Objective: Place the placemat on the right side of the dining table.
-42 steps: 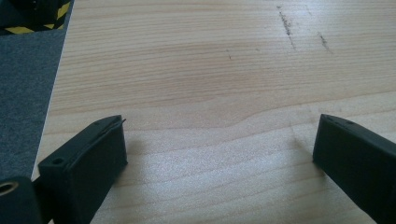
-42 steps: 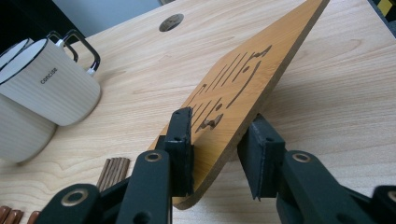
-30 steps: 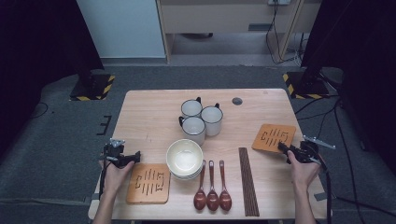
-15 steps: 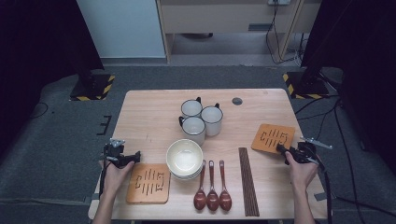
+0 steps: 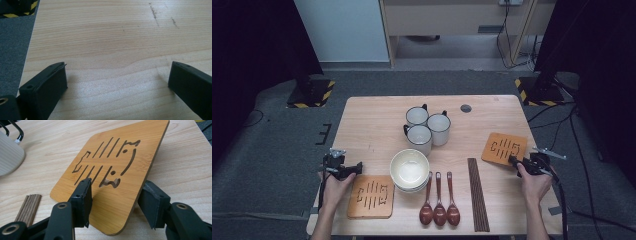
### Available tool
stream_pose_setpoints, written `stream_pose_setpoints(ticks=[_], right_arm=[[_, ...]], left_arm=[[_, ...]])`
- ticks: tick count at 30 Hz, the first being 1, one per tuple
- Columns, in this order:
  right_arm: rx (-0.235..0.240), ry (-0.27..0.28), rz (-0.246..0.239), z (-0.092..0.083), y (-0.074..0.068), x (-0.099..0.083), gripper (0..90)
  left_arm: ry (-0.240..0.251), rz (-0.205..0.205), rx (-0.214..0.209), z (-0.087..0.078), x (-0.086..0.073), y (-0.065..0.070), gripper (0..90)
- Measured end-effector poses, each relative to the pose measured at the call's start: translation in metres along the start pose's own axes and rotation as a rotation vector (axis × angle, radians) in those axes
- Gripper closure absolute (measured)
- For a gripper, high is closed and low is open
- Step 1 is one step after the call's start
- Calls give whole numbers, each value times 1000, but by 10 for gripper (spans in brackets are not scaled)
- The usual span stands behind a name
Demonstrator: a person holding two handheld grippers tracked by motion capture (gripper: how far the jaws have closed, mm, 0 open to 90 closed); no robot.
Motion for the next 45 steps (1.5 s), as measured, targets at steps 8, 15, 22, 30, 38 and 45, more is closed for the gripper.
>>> stream_pose_setpoints(ticks=[8,15,22,30,38,45], right_arm=[[-23,-27,-1,3,4,-2,467],[-24,-36,0,4,4,-3,457],[-51,-41,-25,5,4,-4,436],[-78,-19,-57,6,1,0,412],[-87,-4,-79,11,-2,4,435],[-123,-32,-87,20,4,2,458]], left_arm=[[0,0,0,0,0,0,11],[0,0,0,0,0,0,11],[0,0,0,0,0,0,11],[0,1,-2,0,0,0,11],[1,1,-2,0,0,0,11],[0,2,-2,0,0,0,11]])
Point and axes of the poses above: each handheld gripper's, and its own axes: z roughly forward along the jaws, x roughly out of its top, y roughly to its right, the point moved 4 cm from there along z, roughly forward along the jaws
